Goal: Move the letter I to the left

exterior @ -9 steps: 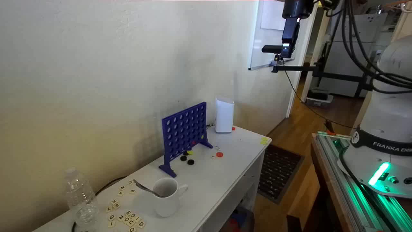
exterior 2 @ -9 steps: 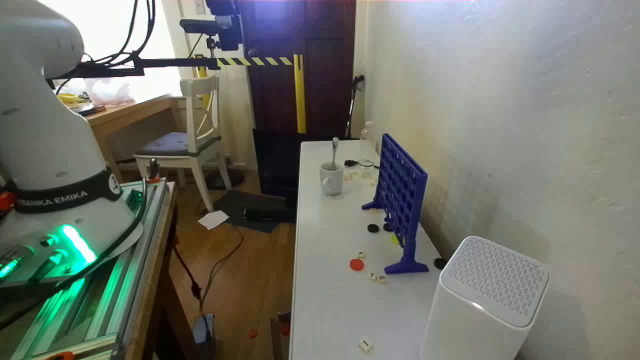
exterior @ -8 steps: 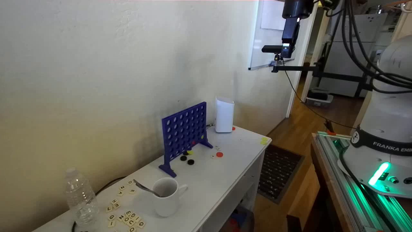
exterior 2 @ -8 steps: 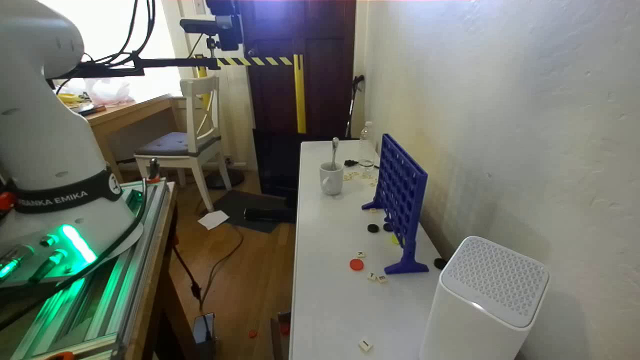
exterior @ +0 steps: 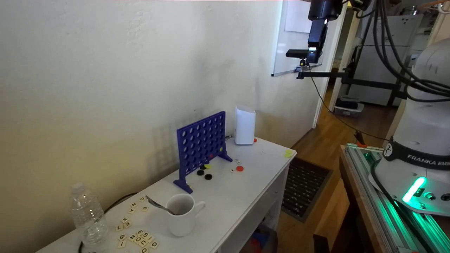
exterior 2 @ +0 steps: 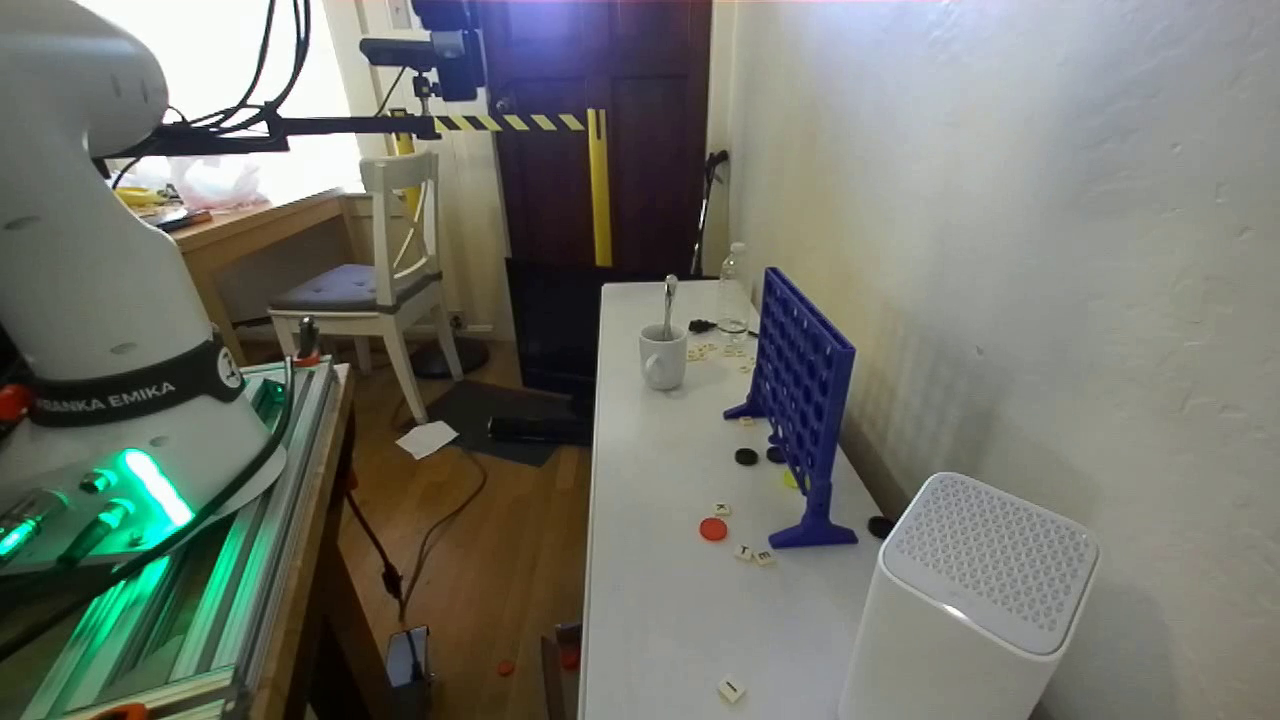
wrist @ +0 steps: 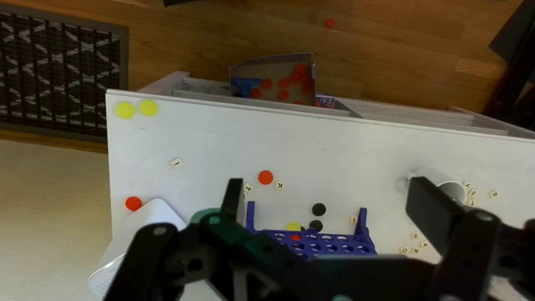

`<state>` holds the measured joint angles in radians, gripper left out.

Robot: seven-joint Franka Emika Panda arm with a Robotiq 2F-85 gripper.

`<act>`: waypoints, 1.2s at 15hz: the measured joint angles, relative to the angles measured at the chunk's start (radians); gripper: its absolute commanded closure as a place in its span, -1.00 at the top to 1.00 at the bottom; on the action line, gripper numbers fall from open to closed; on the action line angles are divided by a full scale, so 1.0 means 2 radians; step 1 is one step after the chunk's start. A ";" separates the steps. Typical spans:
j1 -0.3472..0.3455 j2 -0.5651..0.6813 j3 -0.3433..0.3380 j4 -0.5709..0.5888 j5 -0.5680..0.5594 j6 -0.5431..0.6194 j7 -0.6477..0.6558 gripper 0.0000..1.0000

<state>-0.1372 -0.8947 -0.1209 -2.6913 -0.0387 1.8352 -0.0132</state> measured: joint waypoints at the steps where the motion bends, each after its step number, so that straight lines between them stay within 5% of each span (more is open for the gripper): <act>1: 0.000 0.001 0.000 0.000 0.000 0.003 0.000 1.00; 4: 0.000 0.032 0.000 0.000 0.001 0.072 0.007 1.00; 10: -0.010 0.201 -0.015 0.011 0.003 0.264 0.023 1.00; 18: -0.010 0.362 -0.052 0.058 0.058 0.318 -0.015 1.00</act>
<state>-0.1564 -0.1709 -0.2253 -2.5748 0.0773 2.4704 -0.0435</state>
